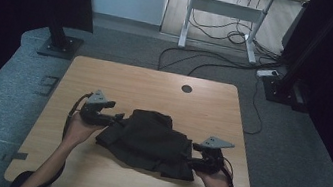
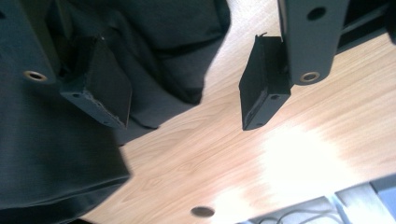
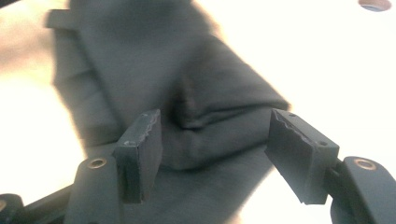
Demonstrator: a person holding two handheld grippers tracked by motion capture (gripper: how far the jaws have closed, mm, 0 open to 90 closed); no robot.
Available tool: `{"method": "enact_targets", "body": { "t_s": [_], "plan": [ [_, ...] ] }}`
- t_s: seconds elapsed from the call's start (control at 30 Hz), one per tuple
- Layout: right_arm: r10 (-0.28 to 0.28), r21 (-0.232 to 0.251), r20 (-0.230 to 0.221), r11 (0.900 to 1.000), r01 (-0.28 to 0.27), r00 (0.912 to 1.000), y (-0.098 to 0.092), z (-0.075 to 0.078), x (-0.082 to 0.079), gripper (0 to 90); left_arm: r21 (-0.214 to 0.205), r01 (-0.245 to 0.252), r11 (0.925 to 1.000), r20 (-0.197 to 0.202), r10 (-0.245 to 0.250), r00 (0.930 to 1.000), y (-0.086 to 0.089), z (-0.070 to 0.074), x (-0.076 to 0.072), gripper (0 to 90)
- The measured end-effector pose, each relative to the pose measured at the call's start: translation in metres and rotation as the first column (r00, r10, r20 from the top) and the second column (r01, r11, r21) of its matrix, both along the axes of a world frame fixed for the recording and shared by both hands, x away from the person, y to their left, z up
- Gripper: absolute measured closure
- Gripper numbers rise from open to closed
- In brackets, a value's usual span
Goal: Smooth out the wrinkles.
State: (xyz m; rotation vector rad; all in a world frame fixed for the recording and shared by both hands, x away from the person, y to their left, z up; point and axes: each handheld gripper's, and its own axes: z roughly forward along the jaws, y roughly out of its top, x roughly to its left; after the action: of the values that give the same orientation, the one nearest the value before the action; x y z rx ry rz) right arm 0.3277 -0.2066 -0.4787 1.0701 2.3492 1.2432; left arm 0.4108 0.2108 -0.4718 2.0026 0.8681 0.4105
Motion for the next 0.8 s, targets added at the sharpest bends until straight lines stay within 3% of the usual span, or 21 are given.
{"method": "enact_targets", "body": {
  "t_s": [0.07,0.13,0.2,0.33,0.47,0.63,0.67,0.73,0.8],
  "plan": [
    [-0.06,-0.01,-0.011,0.9981,0.06,0.9981,-0.008,0.002,0.01,34.0,0.014,-0.001,0.9999,-0.017,0.001,0.9999,-0.009,-0.003,0.012,33.1],
    [-0.076,-0.006,-0.019,0.9971,0.076,0.9969,-0.01,0.001,0.015,33.4,0.014,0.004,0.9999,-0.021,-0.004,0.9998,-0.012,-0.003,0.015,32.6],
    [-0.113,0.001,-0.036,0.9936,0.113,0.993,-0.008,-0.003,0.03,31.6,0.029,0.016,0.9995,-0.032,-0.015,0.9994,-0.024,-0.005,0.023,30.9],
    [-0.118,0.007,-0.044,0.993,0.118,0.9921,0.003,-0.009,0.043,30.6,0.022,0.03,0.9993,-0.052,-0.029,0.9983,-0.031,-0.007,0.028,30.5],
    [-0.117,0.017,-0.051,0.9928,0.118,0.9918,0.019,-0.013,0.059,29.8,-0.022,0.06,0.9979,-0.081,-0.062,0.9948,-0.032,-0.009,0.029,30.6],
    [-0.077,0.048,-0.048,0.9957,0.08,0.9959,0.03,-0.009,0.062,29.0,-0.058,0.125,0.9905,-0.071,-0.129,0.9891,-0.029,-0.006,0.014,31.2],
    [-0.057,0.05,-0.045,0.9969,0.06,0.9973,0.032,-0.008,0.058,28.9,-0.079,0.155,0.9848,-0.065,-0.16,0.985,-0.027,-0.005,0.004,31.2],
    [-0.048,0.054,-0.043,0.9973,0.051,0.9979,0.032,-0.008,0.055,28.8,-0.086,0.168,0.982,-0.061,-0.173,0.983,-0.025,-0.005,-0.002,31.2],
    [-0.026,0.063,-0.043,0.9976,0.028,0.9987,0.032,-0.008,0.047,28.7,-0.09,0.206,0.9745,-0.057,-0.211,0.9758,-0.022,-0.005,-0.015,31.1]
  ]
}}
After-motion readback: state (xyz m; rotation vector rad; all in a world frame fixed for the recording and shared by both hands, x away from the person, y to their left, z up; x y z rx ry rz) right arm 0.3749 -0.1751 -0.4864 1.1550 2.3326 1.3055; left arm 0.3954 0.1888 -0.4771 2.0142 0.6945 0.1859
